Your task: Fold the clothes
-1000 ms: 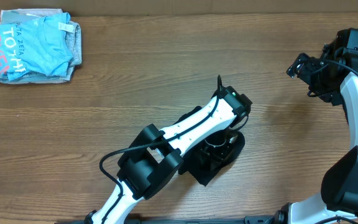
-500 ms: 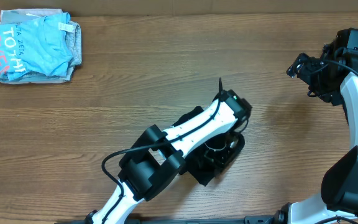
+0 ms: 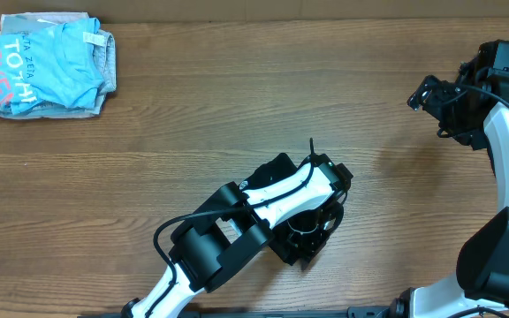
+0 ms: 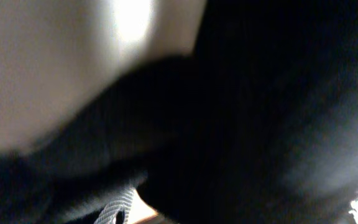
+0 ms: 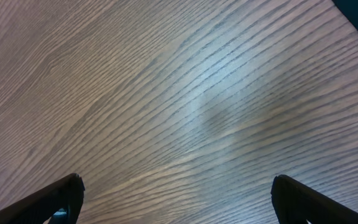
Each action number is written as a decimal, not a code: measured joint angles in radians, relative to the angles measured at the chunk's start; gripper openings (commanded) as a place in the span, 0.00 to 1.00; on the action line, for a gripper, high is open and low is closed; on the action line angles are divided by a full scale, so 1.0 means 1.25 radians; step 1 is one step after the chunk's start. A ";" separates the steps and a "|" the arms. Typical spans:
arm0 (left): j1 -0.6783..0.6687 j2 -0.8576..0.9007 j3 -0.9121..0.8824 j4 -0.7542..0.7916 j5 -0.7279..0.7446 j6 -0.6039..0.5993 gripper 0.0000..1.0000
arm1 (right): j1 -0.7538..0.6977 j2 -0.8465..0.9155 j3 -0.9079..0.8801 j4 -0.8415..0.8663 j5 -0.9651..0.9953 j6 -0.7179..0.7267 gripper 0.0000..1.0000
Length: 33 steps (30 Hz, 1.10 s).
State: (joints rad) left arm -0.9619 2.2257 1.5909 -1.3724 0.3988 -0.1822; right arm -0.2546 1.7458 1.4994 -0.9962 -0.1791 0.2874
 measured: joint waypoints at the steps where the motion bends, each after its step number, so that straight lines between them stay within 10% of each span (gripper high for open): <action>1: -0.001 0.000 0.006 -0.029 0.002 0.004 0.56 | 0.000 0.000 0.000 0.000 0.000 0.000 1.00; 14: 0.005 0.002 0.391 -0.163 -0.032 0.076 1.00 | 0.000 0.000 0.000 0.001 0.000 0.000 1.00; 26: 0.259 0.002 0.439 -0.117 -0.173 0.062 1.00 | 0.000 0.000 0.000 0.000 0.000 0.000 1.00; 33: 0.529 0.002 0.393 -0.031 -0.051 0.120 1.00 | 0.000 0.000 0.000 0.001 0.000 0.000 1.00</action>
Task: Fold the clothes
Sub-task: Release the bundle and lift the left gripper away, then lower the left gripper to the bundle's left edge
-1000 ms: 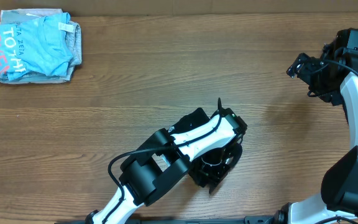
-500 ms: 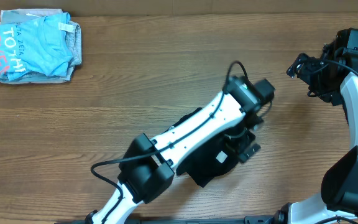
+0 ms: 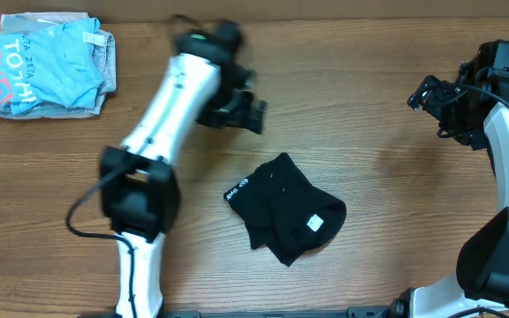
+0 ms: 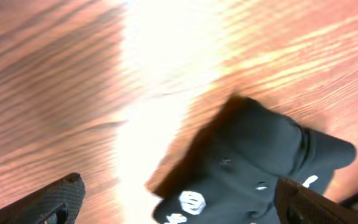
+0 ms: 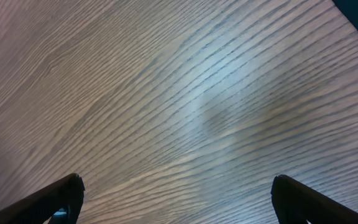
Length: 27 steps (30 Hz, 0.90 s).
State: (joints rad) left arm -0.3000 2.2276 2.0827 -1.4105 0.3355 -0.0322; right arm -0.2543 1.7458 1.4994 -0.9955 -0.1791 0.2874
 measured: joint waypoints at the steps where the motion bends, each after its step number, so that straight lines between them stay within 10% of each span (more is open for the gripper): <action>1: 0.032 0.000 -0.024 0.009 0.041 0.025 1.00 | 0.000 0.000 0.000 0.000 0.000 0.000 1.00; 13: 0.151 0.000 -0.367 0.175 0.421 0.242 1.00 | 0.000 0.000 0.000 0.000 0.000 0.000 1.00; 27: 0.029 -0.002 -0.499 0.386 0.547 0.171 1.00 | 0.000 0.000 0.000 0.000 0.000 0.000 1.00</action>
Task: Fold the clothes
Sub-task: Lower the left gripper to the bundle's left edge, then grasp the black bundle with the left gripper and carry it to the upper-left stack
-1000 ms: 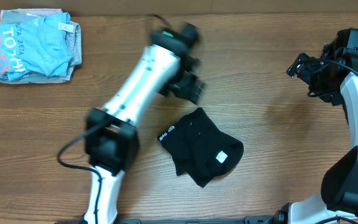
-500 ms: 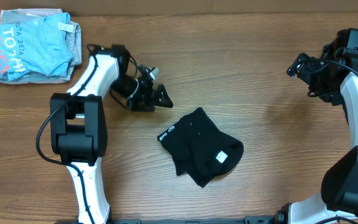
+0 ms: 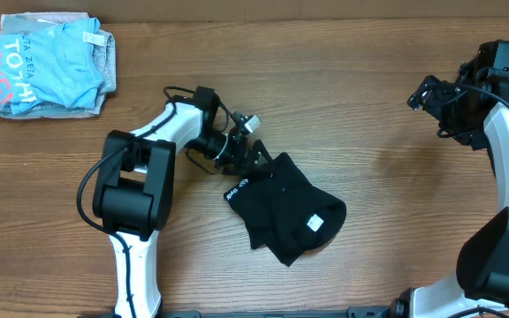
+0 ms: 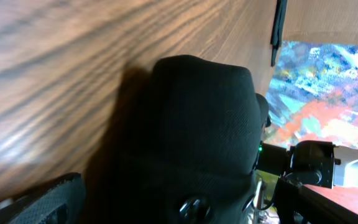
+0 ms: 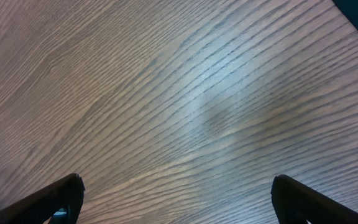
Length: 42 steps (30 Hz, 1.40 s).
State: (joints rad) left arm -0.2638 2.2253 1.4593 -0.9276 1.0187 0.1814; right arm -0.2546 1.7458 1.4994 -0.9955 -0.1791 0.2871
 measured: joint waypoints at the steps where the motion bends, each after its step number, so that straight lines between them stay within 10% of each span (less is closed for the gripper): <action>1: -0.006 0.000 0.000 -0.001 0.000 -0.004 1.00 | 0.000 0.000 0.000 0.000 0.000 0.001 1.00; 8: -0.046 0.000 -0.002 -0.034 -0.011 -0.023 0.84 | 0.000 0.000 0.000 0.000 0.000 0.000 1.00; 18: -0.071 0.000 -0.013 -0.048 -0.034 -0.079 0.04 | 0.000 0.000 0.000 0.000 0.000 0.001 1.00; 28: -0.059 0.000 -0.002 -0.053 -0.101 -0.152 0.04 | 0.000 0.000 0.000 0.000 0.000 0.001 1.00; 42: 0.153 0.000 0.267 -0.050 -0.514 -0.204 0.04 | 0.000 0.000 0.000 0.000 0.000 0.000 1.00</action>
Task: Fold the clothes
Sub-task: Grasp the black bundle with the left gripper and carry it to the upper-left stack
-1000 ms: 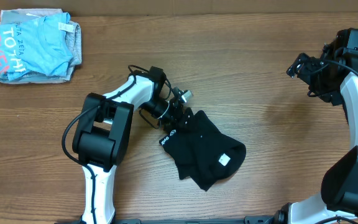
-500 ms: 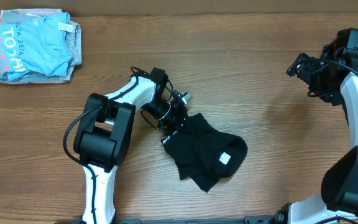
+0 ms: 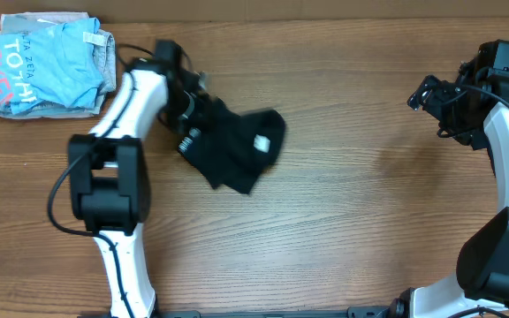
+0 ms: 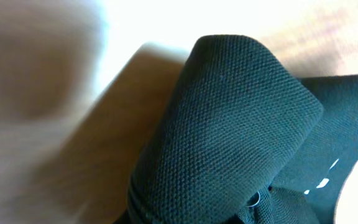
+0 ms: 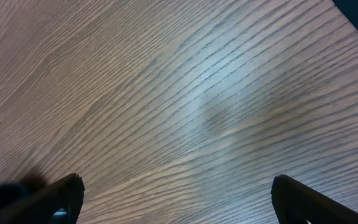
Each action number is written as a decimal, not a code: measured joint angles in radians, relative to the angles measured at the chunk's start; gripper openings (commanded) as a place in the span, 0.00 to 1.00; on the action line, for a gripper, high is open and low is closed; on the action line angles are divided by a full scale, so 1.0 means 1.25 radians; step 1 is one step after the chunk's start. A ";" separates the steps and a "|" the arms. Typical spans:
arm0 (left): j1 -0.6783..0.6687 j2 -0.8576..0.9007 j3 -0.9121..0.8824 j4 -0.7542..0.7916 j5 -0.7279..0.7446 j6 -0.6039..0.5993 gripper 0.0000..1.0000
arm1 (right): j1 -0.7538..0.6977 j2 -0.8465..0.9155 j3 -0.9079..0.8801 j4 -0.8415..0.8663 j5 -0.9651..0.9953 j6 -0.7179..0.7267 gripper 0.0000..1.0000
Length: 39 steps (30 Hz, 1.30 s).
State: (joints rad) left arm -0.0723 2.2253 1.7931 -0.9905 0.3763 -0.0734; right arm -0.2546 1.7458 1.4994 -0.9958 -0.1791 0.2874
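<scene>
A folded black garment (image 3: 237,146) lies crumpled on the wooden table, left of centre. My left gripper (image 3: 186,113) sits at the garment's left edge and appears shut on the cloth. In the left wrist view the black garment (image 4: 241,124) fills most of the frame and hides the fingers. My right gripper (image 3: 424,93) hovers over the far right of the table. It is open, and in the right wrist view the right gripper (image 5: 176,202) has only bare wood between its fingers.
A stack of folded clothes (image 3: 47,62), a light blue printed shirt on top, sits in the back left corner, a short way left of the black garment. Bare wooden table (image 3: 352,203) stretches between the garment and the right arm.
The black garment has moved from the middle of the table up and to the left, nearer the stack. My left gripper, then open at its edge, now holds it. The right arm is unmoved.
My left arm first lay over the black garment near the table's front middle. Then it was off to the back left, the folded garment lying alone. Then the open gripper stood at the garment's upper left edge. Now the garment is close to the stack, in the gripper.
</scene>
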 measured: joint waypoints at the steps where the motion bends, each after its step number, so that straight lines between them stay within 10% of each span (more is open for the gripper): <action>1: 0.013 0.000 0.013 0.007 -0.023 0.003 0.04 | 0.000 0.000 0.000 0.001 0.000 0.000 1.00; 13: 0.123 0.000 0.110 0.041 -0.243 0.020 0.04 | 0.000 0.000 0.000 0.000 0.000 0.000 1.00; 39: 0.253 0.001 0.405 0.057 -0.281 -0.062 0.04 | 0.000 0.000 0.000 0.000 0.000 0.000 1.00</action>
State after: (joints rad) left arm 0.2436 2.2261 2.2997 -0.9188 0.0254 -0.1509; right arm -0.2546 1.7458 1.4994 -0.9955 -0.1787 0.2874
